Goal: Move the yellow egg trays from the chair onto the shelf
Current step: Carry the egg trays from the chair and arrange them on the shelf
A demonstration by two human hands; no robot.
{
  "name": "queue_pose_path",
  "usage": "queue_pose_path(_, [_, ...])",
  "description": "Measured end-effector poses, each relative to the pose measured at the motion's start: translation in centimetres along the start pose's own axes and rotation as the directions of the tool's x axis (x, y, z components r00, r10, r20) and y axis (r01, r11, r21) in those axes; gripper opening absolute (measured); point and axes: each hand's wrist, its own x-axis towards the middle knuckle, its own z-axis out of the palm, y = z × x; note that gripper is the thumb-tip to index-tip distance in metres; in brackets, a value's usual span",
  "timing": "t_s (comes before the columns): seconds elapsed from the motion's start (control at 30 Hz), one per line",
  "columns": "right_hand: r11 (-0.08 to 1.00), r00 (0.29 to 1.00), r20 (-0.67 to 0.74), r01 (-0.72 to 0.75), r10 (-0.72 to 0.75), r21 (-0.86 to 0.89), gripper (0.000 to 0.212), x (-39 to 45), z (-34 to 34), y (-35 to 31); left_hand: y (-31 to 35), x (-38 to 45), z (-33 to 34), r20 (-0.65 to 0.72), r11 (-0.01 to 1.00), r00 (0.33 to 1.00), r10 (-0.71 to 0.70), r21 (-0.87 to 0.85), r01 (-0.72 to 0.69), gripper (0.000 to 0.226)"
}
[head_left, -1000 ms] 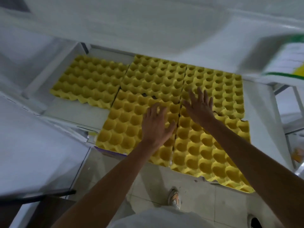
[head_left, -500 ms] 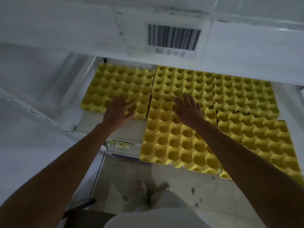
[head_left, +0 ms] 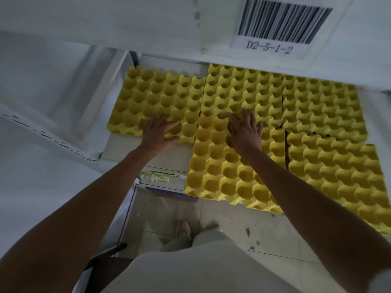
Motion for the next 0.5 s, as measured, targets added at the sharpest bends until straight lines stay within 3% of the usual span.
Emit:
queue_pose_path(0.2, [0.999, 0.999, 0.030, -0.017, 0.018, -0.046, 0.057, -0.1, -0.2, -0.2, -1.1, 0.2, 0.8, 0.004, 0.999, 0.999, 0.034, -0.008, -0.034, 0.072])
queue_pose_path(0.33, [1.000, 0.995, 0.097, 0.018, -0.019, 0.011, 0.054, -0.1, -1.6, 0.4, -0.7, 0.2, 0.1, 0.017, 0.999, 0.999, 0.033, 0.000, -0.033, 0.082])
queue_pose_path(0.5, [0.983, 0.984, -0.037, -0.172, 0.174, 0.065, 0.063, -3.1, -5.5, 6.6, 0.6, -1.0, -0.4, -0.231, 0.981, 0.958, 0.169, -0.058, -0.187, 0.081])
